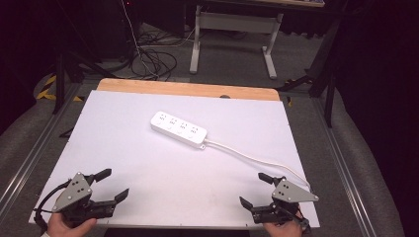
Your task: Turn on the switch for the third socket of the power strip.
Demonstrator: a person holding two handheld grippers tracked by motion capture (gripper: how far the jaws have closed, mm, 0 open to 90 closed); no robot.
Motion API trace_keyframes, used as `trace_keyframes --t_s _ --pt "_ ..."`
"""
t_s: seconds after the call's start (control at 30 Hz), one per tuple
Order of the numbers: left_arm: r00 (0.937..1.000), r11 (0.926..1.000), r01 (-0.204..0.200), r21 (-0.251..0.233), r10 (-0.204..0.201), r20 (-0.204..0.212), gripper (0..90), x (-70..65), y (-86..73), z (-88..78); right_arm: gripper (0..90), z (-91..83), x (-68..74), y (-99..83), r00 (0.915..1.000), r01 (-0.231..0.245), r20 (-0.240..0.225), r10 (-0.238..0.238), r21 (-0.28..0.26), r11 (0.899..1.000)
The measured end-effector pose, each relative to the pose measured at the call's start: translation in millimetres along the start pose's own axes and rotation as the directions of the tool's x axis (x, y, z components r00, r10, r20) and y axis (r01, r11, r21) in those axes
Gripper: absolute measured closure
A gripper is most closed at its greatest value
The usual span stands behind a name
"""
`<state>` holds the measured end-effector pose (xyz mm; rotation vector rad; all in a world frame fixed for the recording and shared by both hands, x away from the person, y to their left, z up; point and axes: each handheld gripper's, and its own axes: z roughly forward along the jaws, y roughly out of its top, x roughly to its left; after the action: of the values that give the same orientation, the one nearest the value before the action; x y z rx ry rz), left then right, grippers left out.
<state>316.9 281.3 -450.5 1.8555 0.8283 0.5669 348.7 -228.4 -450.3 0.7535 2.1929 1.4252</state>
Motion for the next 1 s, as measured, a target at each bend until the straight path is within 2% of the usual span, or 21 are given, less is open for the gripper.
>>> trace_keyframes --t_s 0.07,0.27,0.47,0.6,0.73,0.8,1.0 --pt "0.9999 1.0000 0.002 0.010 -0.002 0.010 21.4 -0.1 0.4 0.4 6.1 0.2 0.0 -0.1 1.0000 -0.001 0.000 0.001 0.002 1.000" --pt "0.9998 0.9994 -0.020 0.028 0.020 0.002 25.3 -1.5 5.9 -0.6 6.2 1.1 0.5 0.1 1.0000 -0.001 -0.004 0.001 0.003 1.000" --pt "0.9999 0.9994 0.011 0.032 -0.011 0.013 26.9 -2.7 15.3 -1.2 6.3 2.0 0.1 0.2 0.9999 -0.003 -0.015 0.003 0.005 1.000" --pt "0.9993 0.9981 0.010 0.061 -0.012 0.034 27.6 -2.6 24.8 2.8 6.3 1.6 -0.2 -0.1 0.9998 -0.005 -0.020 0.005 0.005 1.000" --pt "0.9992 0.9974 0.006 0.072 -0.009 0.039 29.4 -1.4 35.5 6.5 6.3 2.0 -0.4 -0.3 0.9996 -0.010 -0.028 0.010 0.002 1.000" --pt "0.9990 0.9968 0.001 0.079 -0.005 0.044 30.6 0.7 45.3 9.8 6.4 2.7 -0.2 -0.5 0.9995 -0.011 -0.028 0.011 0.009 1.000" --pt "0.9985 0.9966 0.007 0.082 -0.012 0.053 31.2 4.6 59.4 15.1 6.4 2.6 0.2 -0.4 0.9995 -0.013 -0.029 0.013 0.008 1.000"
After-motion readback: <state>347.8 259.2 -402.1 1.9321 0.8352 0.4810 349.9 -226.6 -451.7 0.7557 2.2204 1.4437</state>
